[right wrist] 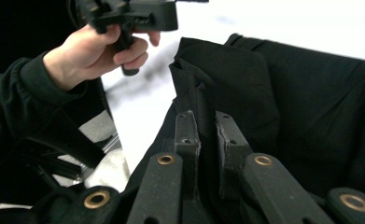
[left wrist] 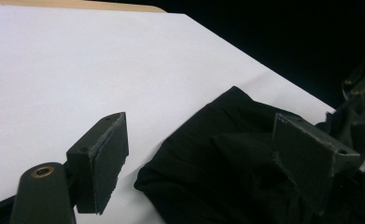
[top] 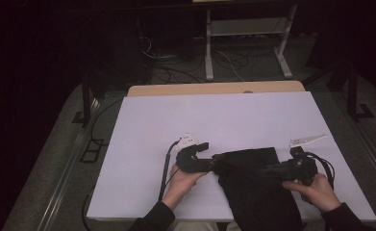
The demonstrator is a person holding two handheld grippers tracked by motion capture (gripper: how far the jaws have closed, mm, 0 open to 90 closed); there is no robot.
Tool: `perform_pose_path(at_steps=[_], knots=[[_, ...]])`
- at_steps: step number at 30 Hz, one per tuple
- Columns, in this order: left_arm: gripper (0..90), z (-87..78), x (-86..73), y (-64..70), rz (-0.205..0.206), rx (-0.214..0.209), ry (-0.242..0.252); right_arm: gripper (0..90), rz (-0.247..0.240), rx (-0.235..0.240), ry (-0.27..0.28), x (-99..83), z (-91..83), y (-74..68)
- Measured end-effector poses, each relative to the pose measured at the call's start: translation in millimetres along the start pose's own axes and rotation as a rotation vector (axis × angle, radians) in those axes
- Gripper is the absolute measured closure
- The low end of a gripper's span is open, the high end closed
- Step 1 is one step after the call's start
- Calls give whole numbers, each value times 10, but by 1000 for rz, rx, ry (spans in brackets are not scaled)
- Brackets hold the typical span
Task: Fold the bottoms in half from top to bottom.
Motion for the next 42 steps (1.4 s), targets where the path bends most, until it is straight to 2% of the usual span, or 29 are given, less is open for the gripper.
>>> perform_pose_path(at_steps=[6, 11, 21, 23, 42], knots=[[178, 31, -28, 21, 6, -17, -16, 801, -6, 40, -32, -93, 10, -44], [172, 60, -56, 47, 9, -36, -29, 801, -10, 56, -44, -131, -4, -54], [171, 63, -68, 35, 10, -26, -40, 795, -29, 123, -87, -281, -60, -90], [172, 67, -70, 37, 11, -28, -40, 794, -23, 148, -96, -323, -84, -85], [169, 98, -110, 47, 14, -30, -64, 782, 11, 154, -96, -505, -198, -69]])
Point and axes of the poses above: each handheld gripper's, and its own axes: z roughly forward along the jaws, x roughly out of its top, y roughly to its right, the point moved 6 cm from there along z, roughly forward along the jaws, and after that the axes turned 6 degrees about z, right-handed, at the moved point
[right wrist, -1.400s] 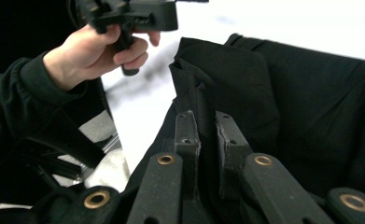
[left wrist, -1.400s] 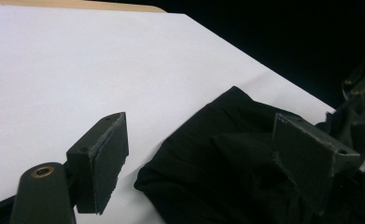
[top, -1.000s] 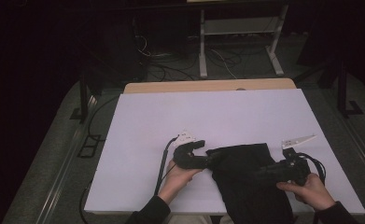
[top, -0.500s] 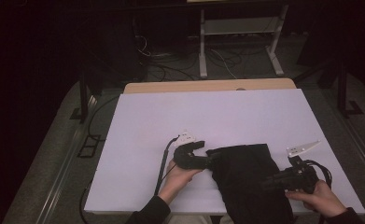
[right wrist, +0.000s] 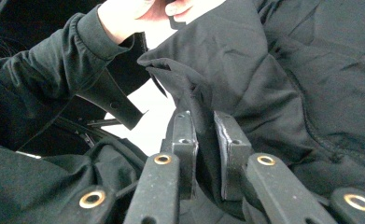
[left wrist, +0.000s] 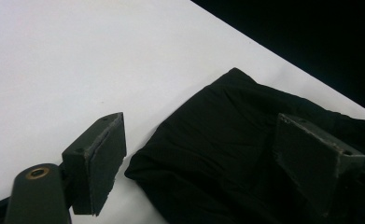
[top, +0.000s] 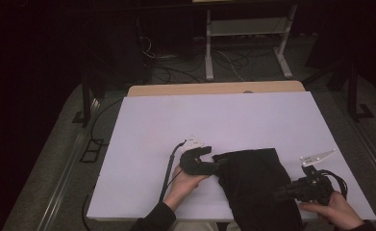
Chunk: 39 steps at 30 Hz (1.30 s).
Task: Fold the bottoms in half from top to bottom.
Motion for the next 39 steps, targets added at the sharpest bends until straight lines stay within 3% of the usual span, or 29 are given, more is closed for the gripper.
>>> perform_pose_path(at_steps=[16, 22, 28, 33, 39], knots=[[167, 2, -6, 11, 1, -2, -3, 720, 30, 8, -2, -159, -103, -19], [170, 7, -10, 9, -7, -2, -9, 577, 2, 4, 60, -97, -185, -32], [158, 32, -28, 26, -14, -13, -26, 431, -20, -64, 149, 78, -226, 2], [128, 52, -38, 57, -14, -32, -43, 321, -28, -105, 189, 234, -236, 93], [55, 85, -77, 66, -24, -40, -83, 183, -59, -142, 195, 385, -235, 189]])
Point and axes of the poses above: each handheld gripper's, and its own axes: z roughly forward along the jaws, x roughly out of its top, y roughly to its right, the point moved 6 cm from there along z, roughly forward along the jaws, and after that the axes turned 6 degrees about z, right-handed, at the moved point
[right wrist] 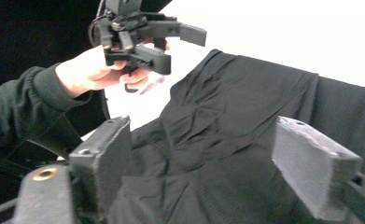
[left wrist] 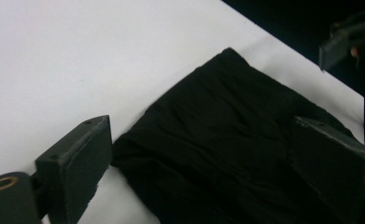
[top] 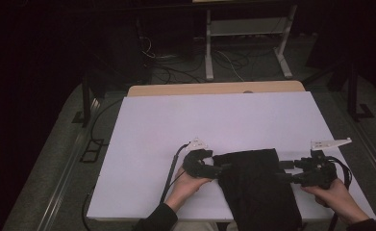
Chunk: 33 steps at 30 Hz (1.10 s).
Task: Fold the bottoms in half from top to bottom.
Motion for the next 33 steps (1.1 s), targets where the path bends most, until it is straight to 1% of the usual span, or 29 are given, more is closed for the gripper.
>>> perform_pose_path(at_steps=[2, 4, 6, 8, 13, 17, 20, 22, 23, 25, 30, 33], knots=[[45, 2, 2, 0, 1, 1, -3, 145, -16, -12, 6, 41, 12, 29], [41, 1, 9, -6, -4, 3, 4, 132, -25, -34, 9, 89, 21, 64], [41, -2, 14, -18, -5, 5, 6, 114, -31, -60, 15, 138, 27, 105], [40, -4, 17, -28, -9, 8, 10, 70, -32, -90, 29, 194, 33, 151], [49, -2, 26, -42, -13, 7, 18, 38, -34, -118, 39, 286, 51, 245], [60, 24, 12, -52, -11, 1, 9, 42, -50, -144, 24, 329, 76, 326], [61, 51, -9, -68, -4, 11, -3, 51, -61, -159, 20, 366, 88, 395], [67, 67, -18, -79, -11, 8, -7, 66, -59, -161, 20, 382, 94, 437], [68, 75, -22, -83, -13, 7, -8, 69, -59, -165, 11, 386, 101, 474], [74, 91, -28, -92, -13, 4, -10, 80, -64, -187, -4, 393, 110, 541], [139, 122, -43, -104, -27, -22, -15, 126, -63, -209, -27, 402, 136, 701], [142, 147, -58, -122, -33, -21, -19, 138, -58, -215, -53, 383, 170, 796]])
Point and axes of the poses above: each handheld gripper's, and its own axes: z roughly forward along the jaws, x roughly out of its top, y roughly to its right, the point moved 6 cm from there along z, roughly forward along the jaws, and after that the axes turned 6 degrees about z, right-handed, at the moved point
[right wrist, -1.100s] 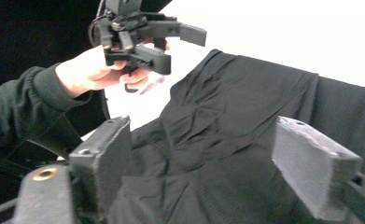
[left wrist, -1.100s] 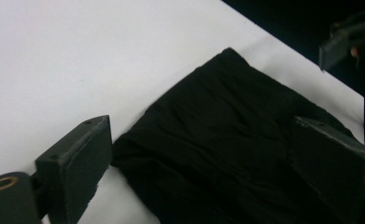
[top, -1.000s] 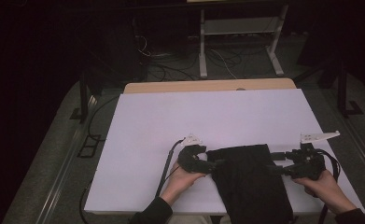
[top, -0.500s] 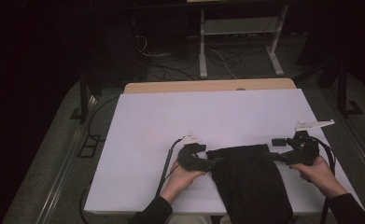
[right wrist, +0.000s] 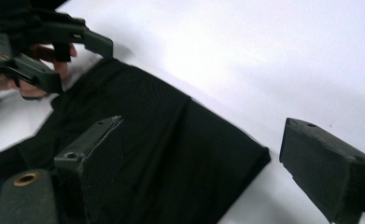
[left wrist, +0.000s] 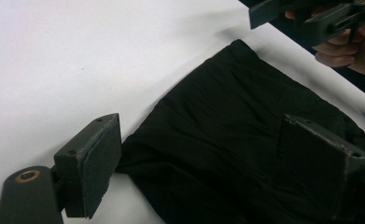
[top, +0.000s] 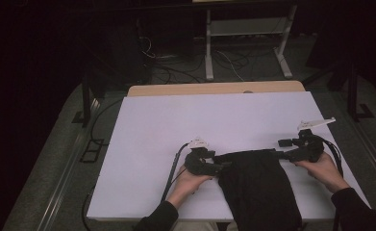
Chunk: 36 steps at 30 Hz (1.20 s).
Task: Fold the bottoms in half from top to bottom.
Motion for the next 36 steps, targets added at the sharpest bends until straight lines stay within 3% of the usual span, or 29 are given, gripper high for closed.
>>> perform_pose_path(at_steps=[10, 14, 15, 18, 22, 30, 34, 36], knots=[[278, 68, -30, 7, 17, -22, -67, 300, -3, 0, -58, -60, 117, 168], [436, 88, -40, 31, 44, -31, -96, 382, -16, -6, -82, -79, 178, 182], [471, 95, -46, 44, 68, -37, -114, 410, -19, -12, -84, -81, 190, 178], [610, 111, -51, 62, 105, -26, -136, 598, -37, -2, -98, -86, 206, 139], [771, 122, -50, 51, 94, -18, -141, 814, -33, 17, -129, -103, 236, 116], [813, 24, 20, 47, 141, 31, -116, 840, -17, -16, -112, -66, 222, 68], [817, -60, 115, 91, 220, 69, -103, 841, -2, -12, -92, -21, 228, 31], [818, -109, 180, 105, 238, 79, -84, 841, 2, -9, -76, 14, 231, 6]])
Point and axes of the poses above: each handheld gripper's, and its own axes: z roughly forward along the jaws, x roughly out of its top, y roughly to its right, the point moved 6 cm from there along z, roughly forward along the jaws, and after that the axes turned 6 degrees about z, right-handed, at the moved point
